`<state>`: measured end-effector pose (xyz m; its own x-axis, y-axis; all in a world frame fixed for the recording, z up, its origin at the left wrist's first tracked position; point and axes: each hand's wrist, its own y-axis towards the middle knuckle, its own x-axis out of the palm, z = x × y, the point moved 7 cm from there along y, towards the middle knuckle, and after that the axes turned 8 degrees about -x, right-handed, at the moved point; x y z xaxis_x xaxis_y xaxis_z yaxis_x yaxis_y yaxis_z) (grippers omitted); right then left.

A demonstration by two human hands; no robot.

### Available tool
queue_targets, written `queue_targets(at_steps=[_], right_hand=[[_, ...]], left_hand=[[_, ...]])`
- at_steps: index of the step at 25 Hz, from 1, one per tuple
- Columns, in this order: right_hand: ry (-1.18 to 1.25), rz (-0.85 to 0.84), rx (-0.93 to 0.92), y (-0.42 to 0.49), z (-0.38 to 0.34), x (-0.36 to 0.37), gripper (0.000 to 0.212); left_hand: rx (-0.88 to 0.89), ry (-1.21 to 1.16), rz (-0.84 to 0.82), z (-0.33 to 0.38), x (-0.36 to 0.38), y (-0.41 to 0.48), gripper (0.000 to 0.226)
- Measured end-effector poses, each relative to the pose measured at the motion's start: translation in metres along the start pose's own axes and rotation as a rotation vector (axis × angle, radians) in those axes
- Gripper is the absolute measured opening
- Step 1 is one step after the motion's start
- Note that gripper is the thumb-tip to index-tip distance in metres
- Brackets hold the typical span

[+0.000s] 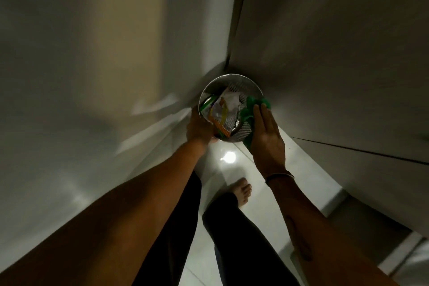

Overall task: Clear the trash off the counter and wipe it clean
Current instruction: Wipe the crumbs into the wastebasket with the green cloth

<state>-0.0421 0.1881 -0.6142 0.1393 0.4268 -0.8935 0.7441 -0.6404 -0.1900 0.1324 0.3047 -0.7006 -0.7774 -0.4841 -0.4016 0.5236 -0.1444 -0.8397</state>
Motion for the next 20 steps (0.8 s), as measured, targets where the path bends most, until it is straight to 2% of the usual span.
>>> queue_targets(at_steps=[4, 6, 8, 10, 13, 15, 17, 20], right_hand=[[0.083, 0.019, 0.045, -0.036, -0.058, -0.106, 0.104], [0.127, 0.013, 0.051, -0.055, -0.091, -0.177, 0.107], [0.177, 0.079, 0.018, -0.077, -0.126, -0.255, 0.106], [0.218, 0.195, -0.015, -0.097, -0.154, -0.329, 0.096], [0.205, 0.397, -0.099, -0.130, -0.194, -0.423, 0.070], [0.177, 0.461, -0.113, -0.145, -0.202, -0.476, 0.062], [0.190, 0.555, -0.120, -0.149, -0.195, -0.530, 0.062], [0.149, 0.701, 0.020, -0.130, -0.131, -0.589, 0.065]], left_hand=[[-0.135, -0.264, -0.060, 0.023, -0.052, -0.136, 0.068], [-0.178, -0.313, -0.096, 0.039, -0.083, -0.205, 0.061], [-0.183, -0.353, -0.106, 0.066, -0.118, -0.283, 0.058], [-0.151, -0.388, -0.131, 0.093, -0.148, -0.350, 0.058], [-0.107, -0.401, -0.170, 0.118, -0.167, -0.416, 0.064], [-0.085, -0.391, -0.166, 0.136, -0.175, -0.449, 0.056], [-0.035, -0.386, -0.164, 0.157, -0.181, -0.473, 0.054], [0.008, -0.363, -0.173, 0.184, -0.185, -0.490, 0.055]])
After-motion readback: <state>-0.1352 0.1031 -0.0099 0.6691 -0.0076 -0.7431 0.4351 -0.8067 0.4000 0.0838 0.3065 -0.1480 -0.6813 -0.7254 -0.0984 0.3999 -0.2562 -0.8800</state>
